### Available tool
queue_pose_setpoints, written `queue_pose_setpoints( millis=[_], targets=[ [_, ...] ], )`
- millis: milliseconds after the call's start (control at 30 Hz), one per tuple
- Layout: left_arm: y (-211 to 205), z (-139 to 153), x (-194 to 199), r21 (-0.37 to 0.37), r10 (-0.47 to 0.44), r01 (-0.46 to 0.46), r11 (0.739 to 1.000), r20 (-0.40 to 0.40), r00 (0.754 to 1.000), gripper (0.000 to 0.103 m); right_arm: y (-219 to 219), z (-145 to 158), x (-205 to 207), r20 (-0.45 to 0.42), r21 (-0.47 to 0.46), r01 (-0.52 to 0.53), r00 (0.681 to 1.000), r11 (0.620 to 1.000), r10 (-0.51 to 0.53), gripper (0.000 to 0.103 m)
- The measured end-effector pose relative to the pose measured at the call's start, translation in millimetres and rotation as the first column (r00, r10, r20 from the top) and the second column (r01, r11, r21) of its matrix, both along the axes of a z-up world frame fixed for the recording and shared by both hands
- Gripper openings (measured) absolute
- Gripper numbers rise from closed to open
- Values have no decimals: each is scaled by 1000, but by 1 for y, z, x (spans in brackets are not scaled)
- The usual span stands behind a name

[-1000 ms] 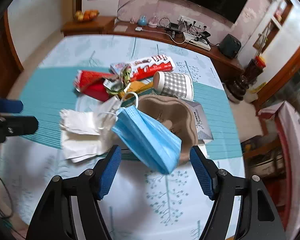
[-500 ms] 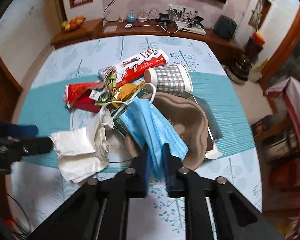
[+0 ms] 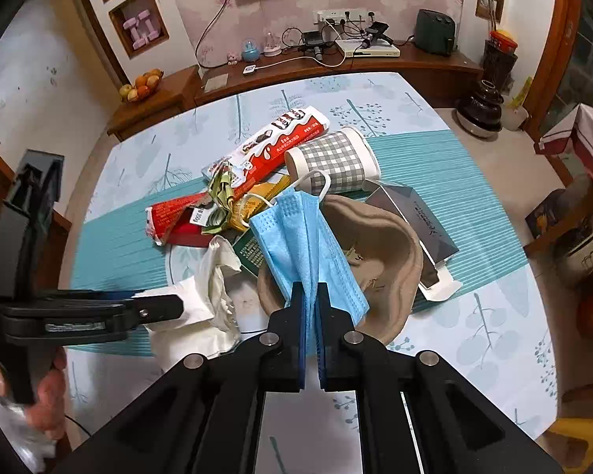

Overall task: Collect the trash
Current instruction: 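Grasp the blue face mask with the right tool while the left tool grasps the white tissue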

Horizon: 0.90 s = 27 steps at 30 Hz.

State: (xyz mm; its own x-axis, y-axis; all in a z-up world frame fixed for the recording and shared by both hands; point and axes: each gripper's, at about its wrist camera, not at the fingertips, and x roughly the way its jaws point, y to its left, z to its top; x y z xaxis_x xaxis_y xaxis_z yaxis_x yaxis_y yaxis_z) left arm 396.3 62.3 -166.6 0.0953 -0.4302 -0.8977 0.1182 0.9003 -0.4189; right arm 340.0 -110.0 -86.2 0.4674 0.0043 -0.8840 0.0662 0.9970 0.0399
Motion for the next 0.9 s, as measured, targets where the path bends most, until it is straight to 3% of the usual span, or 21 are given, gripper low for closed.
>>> queue_pose_setpoints(
  millis=[133, 500, 733, 900],
  targets=[
    [-5, 11, -6, 27, -9, 7, 1000, 71, 997, 10, 2, 5, -5, 14, 26, 0, 1000, 1000, 0, 4],
    [-5, 82, -53, 83, -14, -7, 997, 245, 969, 9, 9, 48, -36, 91, 102, -26, 996, 994, 17, 3],
    [-4, 135, -106, 97, 18, -54, 994, 339, 941, 9, 6, 94, -89, 168, 168, -77, 985, 983, 49, 3],
    [-18, 169, -165, 119, 50, -109, 987, 415, 908, 9, -4, 123, -146, 221, 199, -142, 970, 970, 97, 3]
  ],
)
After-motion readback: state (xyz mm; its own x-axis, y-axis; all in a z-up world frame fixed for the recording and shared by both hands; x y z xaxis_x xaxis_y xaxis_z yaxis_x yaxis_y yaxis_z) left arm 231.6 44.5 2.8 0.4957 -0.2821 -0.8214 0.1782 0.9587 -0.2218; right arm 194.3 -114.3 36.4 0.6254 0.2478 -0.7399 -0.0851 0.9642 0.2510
